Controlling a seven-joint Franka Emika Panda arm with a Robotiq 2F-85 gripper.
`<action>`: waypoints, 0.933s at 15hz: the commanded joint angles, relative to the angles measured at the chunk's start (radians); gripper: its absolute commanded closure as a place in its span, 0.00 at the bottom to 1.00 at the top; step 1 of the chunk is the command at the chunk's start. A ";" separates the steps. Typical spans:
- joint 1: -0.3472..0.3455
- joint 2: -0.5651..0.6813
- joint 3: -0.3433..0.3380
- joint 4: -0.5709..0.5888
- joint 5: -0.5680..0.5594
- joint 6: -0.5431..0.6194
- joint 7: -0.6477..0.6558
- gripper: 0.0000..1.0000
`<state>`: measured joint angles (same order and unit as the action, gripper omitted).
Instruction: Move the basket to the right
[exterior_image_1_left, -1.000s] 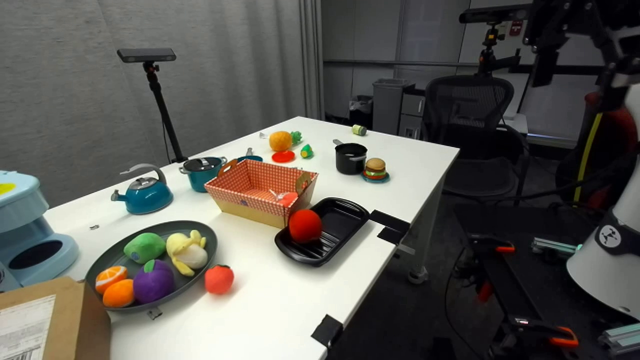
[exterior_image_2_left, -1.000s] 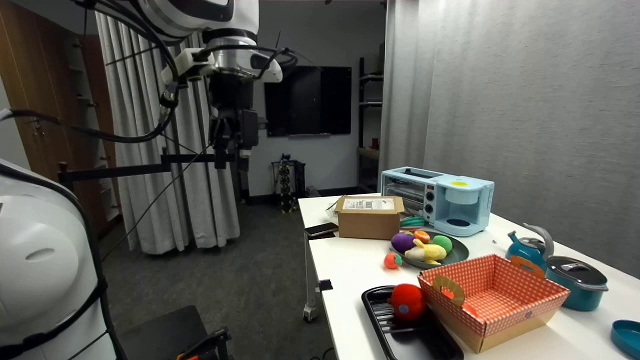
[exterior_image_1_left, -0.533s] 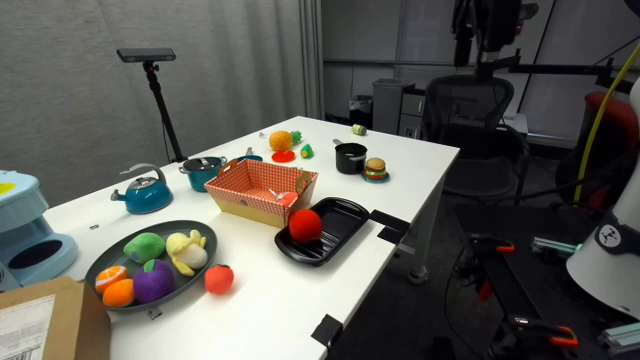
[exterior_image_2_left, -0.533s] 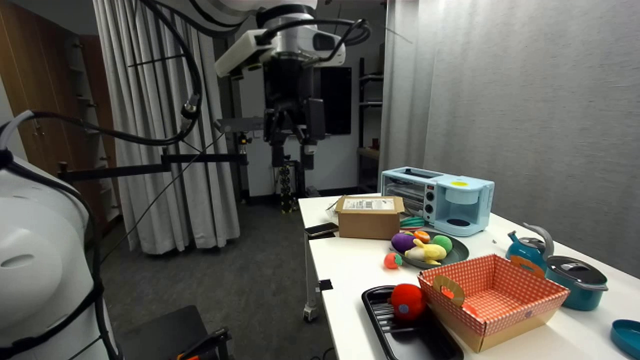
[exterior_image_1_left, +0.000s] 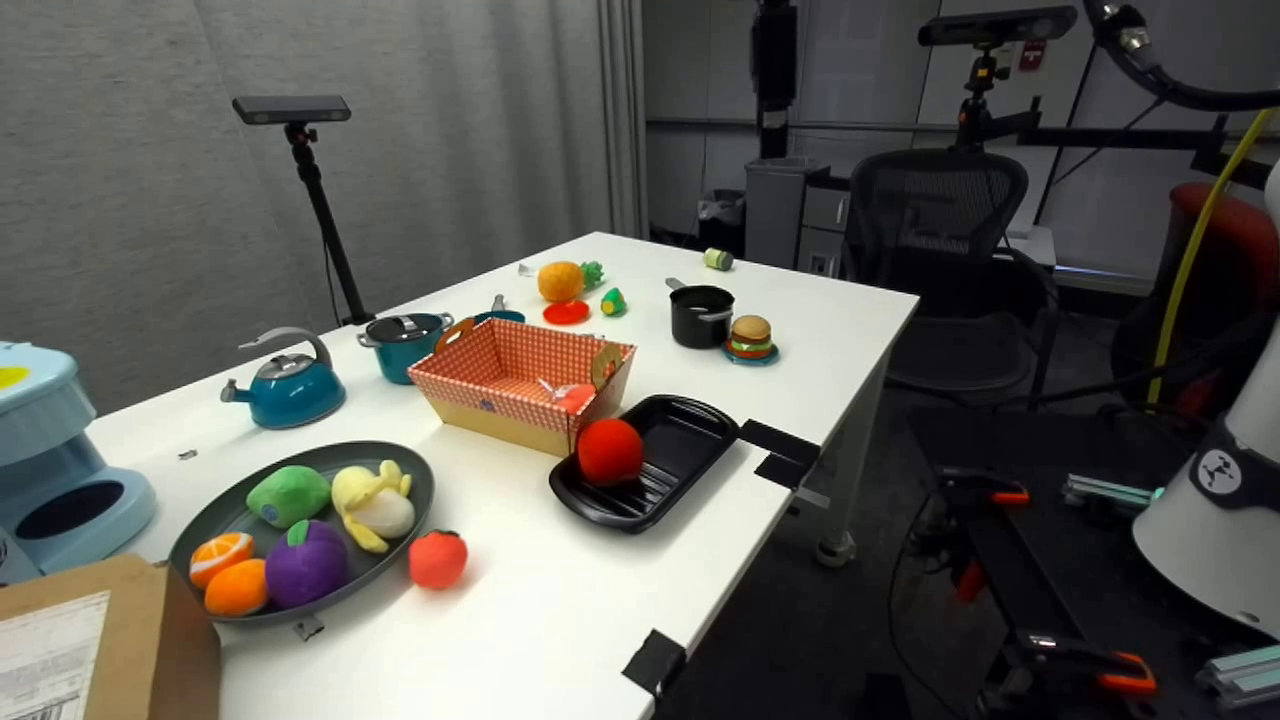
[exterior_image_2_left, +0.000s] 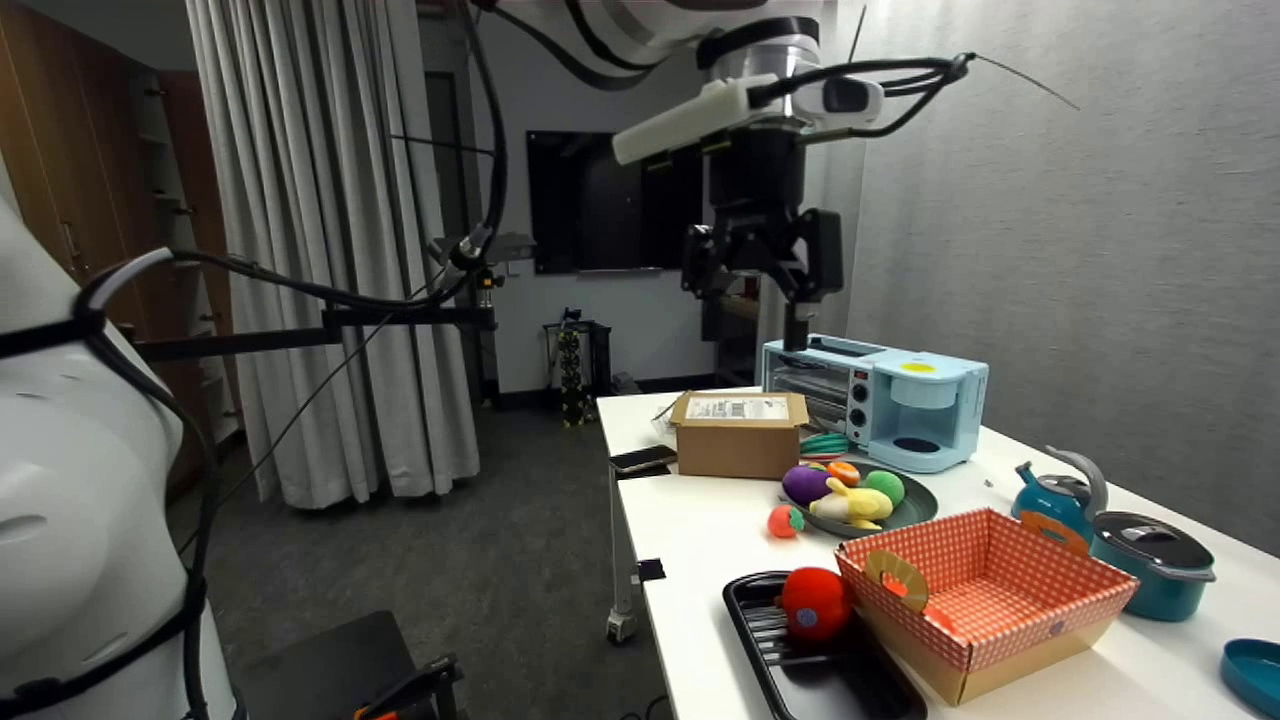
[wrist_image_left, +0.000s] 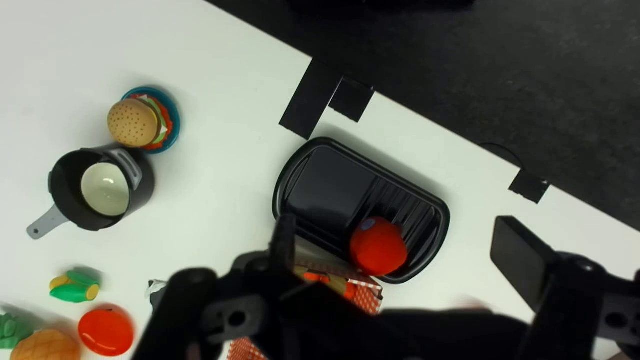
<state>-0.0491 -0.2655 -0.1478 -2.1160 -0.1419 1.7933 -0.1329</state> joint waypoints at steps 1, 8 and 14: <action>-0.024 0.205 -0.004 0.195 -0.005 0.003 -0.043 0.00; -0.064 0.477 0.000 0.465 0.009 0.088 -0.091 0.00; -0.104 0.688 0.011 0.660 0.012 0.120 -0.130 0.00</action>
<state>-0.1201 0.3040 -0.1531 -1.5890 -0.1419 1.9147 -0.2233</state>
